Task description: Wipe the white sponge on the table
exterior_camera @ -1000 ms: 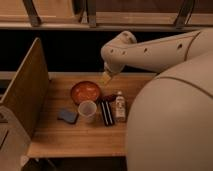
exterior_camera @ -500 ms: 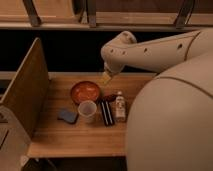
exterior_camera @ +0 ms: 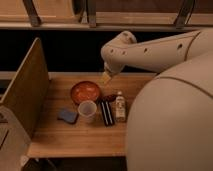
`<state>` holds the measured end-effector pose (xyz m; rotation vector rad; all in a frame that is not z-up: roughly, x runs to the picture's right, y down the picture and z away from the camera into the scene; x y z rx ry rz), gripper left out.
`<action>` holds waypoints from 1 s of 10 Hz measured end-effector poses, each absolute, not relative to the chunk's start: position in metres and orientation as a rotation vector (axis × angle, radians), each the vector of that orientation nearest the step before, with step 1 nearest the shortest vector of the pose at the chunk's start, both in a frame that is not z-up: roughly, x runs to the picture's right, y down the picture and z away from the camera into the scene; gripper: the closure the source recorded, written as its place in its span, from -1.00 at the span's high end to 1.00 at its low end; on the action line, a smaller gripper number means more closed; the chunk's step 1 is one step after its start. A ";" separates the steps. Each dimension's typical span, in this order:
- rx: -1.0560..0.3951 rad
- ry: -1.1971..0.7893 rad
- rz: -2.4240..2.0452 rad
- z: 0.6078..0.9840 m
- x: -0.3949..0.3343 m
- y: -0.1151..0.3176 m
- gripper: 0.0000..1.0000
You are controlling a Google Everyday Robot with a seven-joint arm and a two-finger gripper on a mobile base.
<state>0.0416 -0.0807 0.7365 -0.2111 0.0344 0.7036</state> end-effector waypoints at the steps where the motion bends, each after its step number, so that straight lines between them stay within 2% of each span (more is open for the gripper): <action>1: -0.211 0.034 0.704 0.736 0.042 -0.081 0.60; 10: -0.209 0.031 0.694 0.736 0.039 -0.081 0.60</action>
